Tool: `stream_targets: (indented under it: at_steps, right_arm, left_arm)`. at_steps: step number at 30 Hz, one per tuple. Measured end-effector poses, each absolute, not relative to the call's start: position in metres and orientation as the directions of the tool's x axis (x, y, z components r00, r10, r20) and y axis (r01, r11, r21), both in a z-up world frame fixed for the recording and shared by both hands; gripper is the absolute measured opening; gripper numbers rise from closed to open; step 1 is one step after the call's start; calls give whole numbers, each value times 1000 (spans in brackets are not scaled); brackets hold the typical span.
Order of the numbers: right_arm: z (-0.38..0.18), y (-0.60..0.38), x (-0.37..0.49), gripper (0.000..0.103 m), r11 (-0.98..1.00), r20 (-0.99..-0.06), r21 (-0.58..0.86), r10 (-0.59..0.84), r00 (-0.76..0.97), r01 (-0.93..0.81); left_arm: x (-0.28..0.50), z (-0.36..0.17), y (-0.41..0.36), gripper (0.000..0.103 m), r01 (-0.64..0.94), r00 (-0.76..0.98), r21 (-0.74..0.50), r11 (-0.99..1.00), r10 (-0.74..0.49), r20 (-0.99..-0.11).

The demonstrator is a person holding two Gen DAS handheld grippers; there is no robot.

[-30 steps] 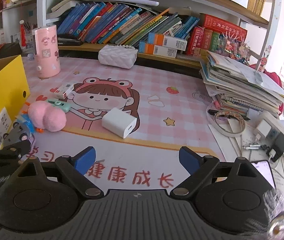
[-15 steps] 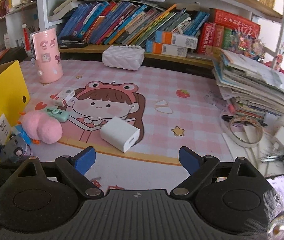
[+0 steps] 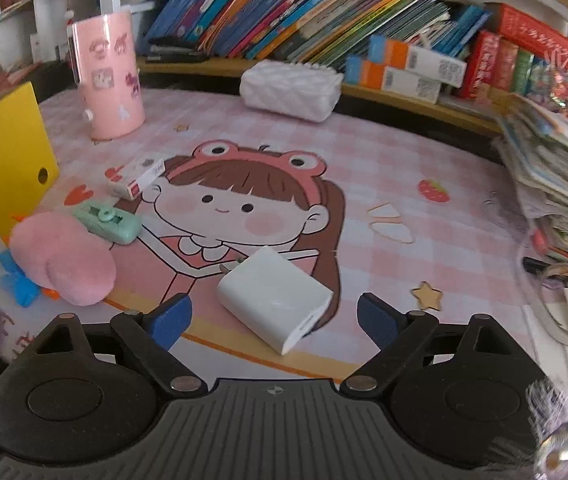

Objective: Organize objects
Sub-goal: 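Close the right tool on the white charger block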

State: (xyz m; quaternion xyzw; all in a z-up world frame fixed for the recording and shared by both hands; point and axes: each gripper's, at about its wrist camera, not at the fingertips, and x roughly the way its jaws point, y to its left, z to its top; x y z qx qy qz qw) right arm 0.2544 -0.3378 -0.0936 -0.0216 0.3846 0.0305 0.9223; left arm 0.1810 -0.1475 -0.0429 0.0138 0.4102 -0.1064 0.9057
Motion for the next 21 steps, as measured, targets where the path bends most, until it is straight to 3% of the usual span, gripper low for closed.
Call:
stream_targets:
  at_steps: [3,7,21]
  right_arm:
    - [-101,-338,261,73,997,-727,-7,47,685,-76]
    - [-102,-341,261,63,998,-710,17,59,702,-68]
    - [-76,-336,224,63,998,-739,67,53,671,-5]
  left_arm:
    - [178,-41,-142,57,199,647,-73,977,-187,-740]
    - [174,-40,-137,57,189,650,-81,979,-187,-736]
    - [165,-36,-128,57,187,665,-107,977,-206,-718]
